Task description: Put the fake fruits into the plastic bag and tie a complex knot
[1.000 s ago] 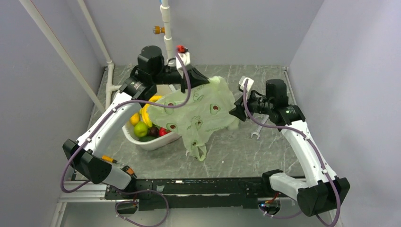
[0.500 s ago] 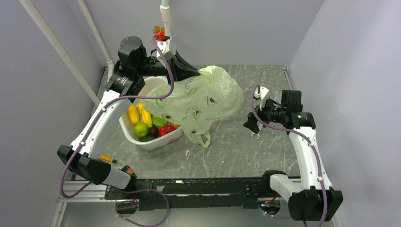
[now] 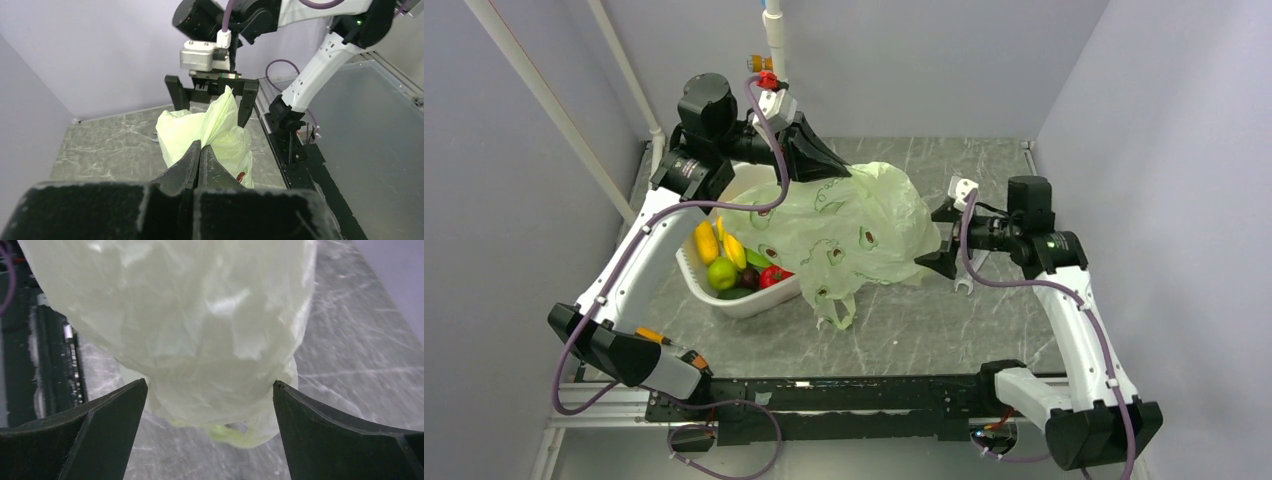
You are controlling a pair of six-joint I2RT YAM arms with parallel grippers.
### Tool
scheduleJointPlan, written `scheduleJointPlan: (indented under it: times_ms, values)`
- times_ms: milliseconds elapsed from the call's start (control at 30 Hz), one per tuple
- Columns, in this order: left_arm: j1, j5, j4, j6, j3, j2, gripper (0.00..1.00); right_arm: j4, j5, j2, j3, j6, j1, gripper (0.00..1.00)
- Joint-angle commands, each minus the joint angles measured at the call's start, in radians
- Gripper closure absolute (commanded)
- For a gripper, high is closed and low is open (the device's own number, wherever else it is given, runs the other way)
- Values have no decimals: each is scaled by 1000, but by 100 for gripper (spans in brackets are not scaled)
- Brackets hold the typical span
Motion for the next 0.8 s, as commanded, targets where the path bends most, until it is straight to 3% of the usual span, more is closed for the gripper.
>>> scheduleJointPlan:
  times_ms: [0, 67, 100, 133, 200, 233, 333, 533, 767]
  values:
    - [-14, 55, 33, -44, 37, 5, 100, 43, -87, 37, 41, -21, 87, 0]
    - [-14, 42, 69, -76, 26, 5, 100, 57, -89, 46, 36, 26, 137, 5]
    - [-14, 28, 72, -72, 24, 4, 100, 51, -92, 50, 33, 37, 155, 19]
    - [-13, 10, 77, -70, 22, 1, 98, 19, -91, 54, 31, 32, 171, 46]
    - [-10, -18, 81, -58, 19, -3, 100, -20, -63, 59, 13, 25, 180, 90]
    - [-2, -32, 81, -50, 19, -7, 100, -41, -29, 62, 0, 17, 180, 100]
    - [35, -78, 126, -68, 24, -11, 100, -127, 59, 53, -50, -60, 138, 100]
    - [101, -254, 72, -10, 142, 81, 100, -320, 22, 17, -136, -171, -48, 100]
    - [-28, -303, 64, -75, 311, 330, 100, -173, -21, -28, -127, 203, -64, 100]
